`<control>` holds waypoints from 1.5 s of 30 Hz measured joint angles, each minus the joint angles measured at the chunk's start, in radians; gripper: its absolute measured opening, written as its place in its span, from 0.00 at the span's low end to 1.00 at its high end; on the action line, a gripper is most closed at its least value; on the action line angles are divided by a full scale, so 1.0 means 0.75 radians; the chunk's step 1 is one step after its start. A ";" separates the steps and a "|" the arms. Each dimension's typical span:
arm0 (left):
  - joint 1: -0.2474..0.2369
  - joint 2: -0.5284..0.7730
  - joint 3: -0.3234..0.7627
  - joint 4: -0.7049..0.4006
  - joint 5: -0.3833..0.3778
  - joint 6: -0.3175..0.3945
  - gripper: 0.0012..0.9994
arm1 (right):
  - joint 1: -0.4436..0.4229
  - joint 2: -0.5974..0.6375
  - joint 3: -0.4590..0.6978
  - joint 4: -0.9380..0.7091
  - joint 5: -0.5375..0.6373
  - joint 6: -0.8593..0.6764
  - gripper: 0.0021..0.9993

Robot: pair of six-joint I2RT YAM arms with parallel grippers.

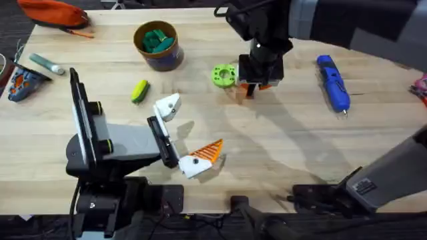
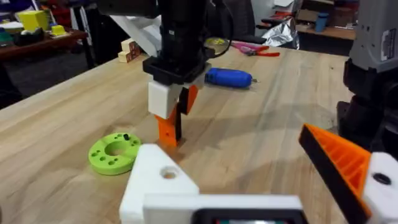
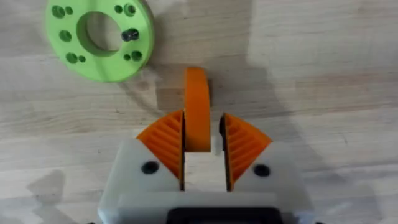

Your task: Pick up the gripper from the table and insert it into the empty holder that is missing its gripper. Then pick up a screw, insert it into the mounting hole, and use the screwdriver to tighten it. Finally, clean up the table by picking up the vegetable and placing it into the bucket.

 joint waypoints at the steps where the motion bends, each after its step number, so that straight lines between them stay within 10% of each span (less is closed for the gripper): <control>1: 0.000 0.000 0.000 0.000 0.000 0.000 0.99 | 0.000 0.000 0.000 0.004 -0.006 0.000 0.32; 21: 0.000 -0.001 0.000 0.000 0.000 0.000 0.99 | 0.000 0.000 0.001 0.035 -0.022 0.001 0.01; 33: 0.000 -0.001 0.000 0.000 0.000 0.000 0.99 | 0.000 0.000 0.001 0.033 -0.022 0.001 0.00; 45: 0.000 -0.001 0.000 0.000 0.000 0.000 0.99 | 0.000 -0.373 0.001 -0.038 -0.027 -0.098 0.00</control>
